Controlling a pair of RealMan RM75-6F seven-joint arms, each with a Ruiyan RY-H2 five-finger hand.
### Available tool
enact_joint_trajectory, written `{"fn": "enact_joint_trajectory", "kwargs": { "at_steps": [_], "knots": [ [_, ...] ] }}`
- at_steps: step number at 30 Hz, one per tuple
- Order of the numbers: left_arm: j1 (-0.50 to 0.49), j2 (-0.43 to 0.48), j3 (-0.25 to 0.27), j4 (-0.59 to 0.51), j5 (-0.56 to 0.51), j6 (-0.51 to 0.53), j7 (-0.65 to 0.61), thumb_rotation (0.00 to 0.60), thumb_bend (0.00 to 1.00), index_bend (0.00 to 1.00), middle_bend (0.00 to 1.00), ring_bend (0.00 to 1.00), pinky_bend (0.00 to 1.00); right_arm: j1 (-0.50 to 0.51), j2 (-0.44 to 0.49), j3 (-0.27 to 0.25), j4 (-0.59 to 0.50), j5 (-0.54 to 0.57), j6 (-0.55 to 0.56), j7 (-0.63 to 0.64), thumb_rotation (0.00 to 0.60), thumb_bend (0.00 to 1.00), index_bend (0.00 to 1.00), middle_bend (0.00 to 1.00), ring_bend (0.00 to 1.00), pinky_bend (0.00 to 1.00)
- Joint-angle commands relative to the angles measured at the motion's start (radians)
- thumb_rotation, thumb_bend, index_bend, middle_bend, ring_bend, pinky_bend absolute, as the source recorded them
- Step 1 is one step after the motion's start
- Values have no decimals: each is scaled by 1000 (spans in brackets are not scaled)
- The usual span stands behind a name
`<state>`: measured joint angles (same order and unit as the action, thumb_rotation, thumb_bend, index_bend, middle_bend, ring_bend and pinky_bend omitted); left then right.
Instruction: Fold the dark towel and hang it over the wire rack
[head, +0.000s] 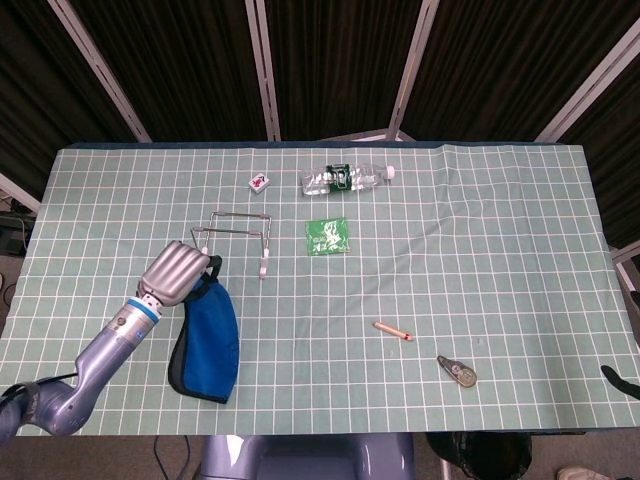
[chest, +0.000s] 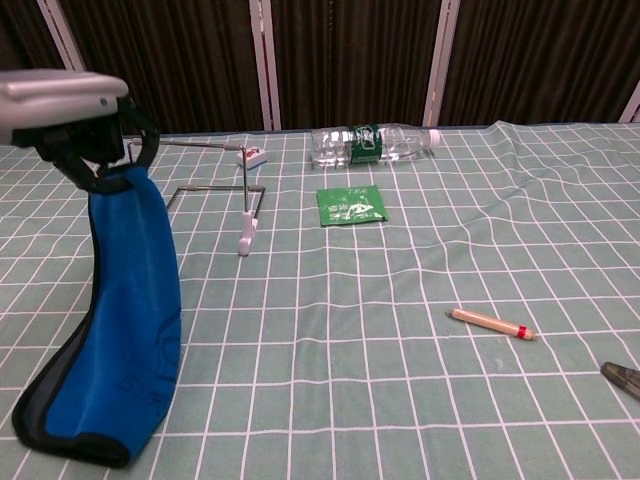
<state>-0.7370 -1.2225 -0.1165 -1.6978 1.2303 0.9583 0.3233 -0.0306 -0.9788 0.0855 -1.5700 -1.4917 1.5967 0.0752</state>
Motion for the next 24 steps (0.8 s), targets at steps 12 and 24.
{"fn": "enact_joint_trajectory", "kwargs": {
  "at_steps": [12,24],
  "knots": [
    [2,321,-127,-437,-199,210,358,600,808,883,1000,979,1000,-14,16,0,-1,-15,29,46,600,0,0,0,0,0],
    [-209,309,-216,-408,-489,219,637,600,807,891,1000,976,1000,-17,21,5,4,-7,32,61,600,0,0,0,0,0]
  ]
}}
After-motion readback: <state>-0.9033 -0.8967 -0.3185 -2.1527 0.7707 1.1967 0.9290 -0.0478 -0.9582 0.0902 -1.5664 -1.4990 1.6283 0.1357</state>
